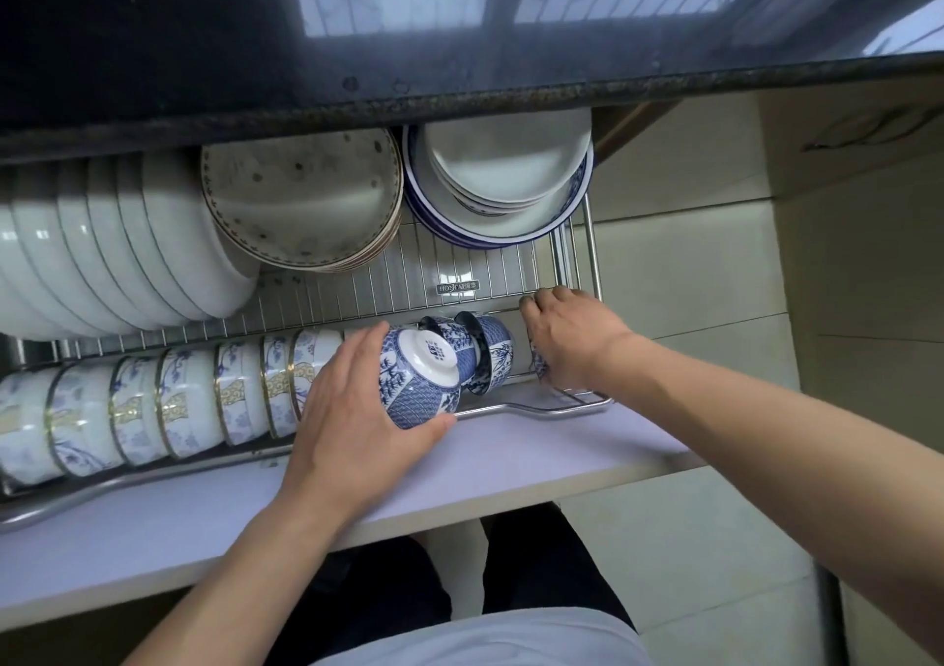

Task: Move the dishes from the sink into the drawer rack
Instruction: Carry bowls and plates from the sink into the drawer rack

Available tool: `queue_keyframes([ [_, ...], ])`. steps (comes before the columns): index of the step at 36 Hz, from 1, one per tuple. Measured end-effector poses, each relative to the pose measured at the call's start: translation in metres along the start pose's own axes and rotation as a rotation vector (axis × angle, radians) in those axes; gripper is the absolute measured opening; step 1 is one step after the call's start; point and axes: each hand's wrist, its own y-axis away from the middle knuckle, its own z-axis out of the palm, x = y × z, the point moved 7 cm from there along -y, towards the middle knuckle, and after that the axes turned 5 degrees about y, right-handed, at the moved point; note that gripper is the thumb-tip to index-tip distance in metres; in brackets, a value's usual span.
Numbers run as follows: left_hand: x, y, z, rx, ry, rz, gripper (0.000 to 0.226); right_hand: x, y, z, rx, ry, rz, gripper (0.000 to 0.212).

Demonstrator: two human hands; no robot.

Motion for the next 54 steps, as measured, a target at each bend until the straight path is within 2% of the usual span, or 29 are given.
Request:
queue_keyframes([
  [2,0.000,0.000,0.000,-0.004,-0.005,-0.002,0.113,0.001,-0.004,-0.006,-0.004,-0.039,0.024,0.080],
  [6,-0.002,0.001,0.001,-0.009,-0.001,-0.009,0.113,-0.006,-0.011,-0.003,-0.076,-0.089,0.006,0.098],
  [11,0.000,0.001,0.000,-0.005,0.010,-0.008,0.113,-0.005,-0.005,-0.001,-0.076,-0.054,-0.020,0.076],
  [15,-0.003,0.002,-0.002,-0.003,0.021,-0.019,0.113,-0.006,0.001,0.000,-0.078,-0.034,-0.052,0.068],
  [18,0.000,0.002,-0.001,-0.004,0.029,-0.014,0.113,-0.006,0.000,-0.002,-0.088,0.001,-0.060,0.067],
  [24,-0.002,0.003,0.001,-0.013,0.018,-0.002,0.110,-0.009,-0.005,0.001,-0.148,0.009,-0.069,0.083],
  [28,-0.001,0.004,0.001,-0.016,0.023,0.006,0.110,-0.006,0.009,-0.005,-0.077,0.050,-0.054,0.091],
  [31,-0.002,0.003,0.000,-0.025,0.021,0.001,0.111,0.007,0.029,-0.023,0.026,-0.167,-0.011,0.081],
  [34,-0.005,0.005,0.003,-0.071,0.029,-0.025,0.113,0.019,0.054,-0.034,0.163,-0.478,0.029,0.066],
  [37,0.004,0.003,0.005,-0.150,0.073,-0.022,0.117,-0.002,0.083,-0.044,0.207,-0.750,-0.107,0.087],
  [41,0.032,-0.004,0.014,-0.348,0.147,0.022,0.128,-0.053,0.105,-0.059,0.205,-0.736,-0.309,0.116],
  [44,0.050,-0.008,0.019,-0.510,0.240,0.019,0.136,-0.067,0.106,-0.065,0.298,-0.667,-0.342,0.118],
  [46,0.056,-0.012,0.020,-0.564,0.243,0.025,0.137,-0.064,0.105,-0.064,0.328,-0.690,-0.329,0.117],
  [49,0.065,-0.018,0.024,-0.655,0.265,0.071,0.129,-0.051,0.109,-0.059,0.345,-0.731,-0.318,0.118],
  [51,0.074,-0.025,0.030,-0.726,0.345,0.074,0.109,-0.038,0.112,-0.052,0.346,-0.763,-0.285,0.117],
  [53,0.076,-0.042,0.038,-0.680,0.411,0.064,0.089,-0.018,0.113,-0.038,0.340,-0.850,-0.205,0.116],
  [54,0.074,-0.055,0.045,-0.606,0.369,0.072,0.084,-0.005,0.115,-0.030,0.346,-0.911,-0.155,0.115],
])
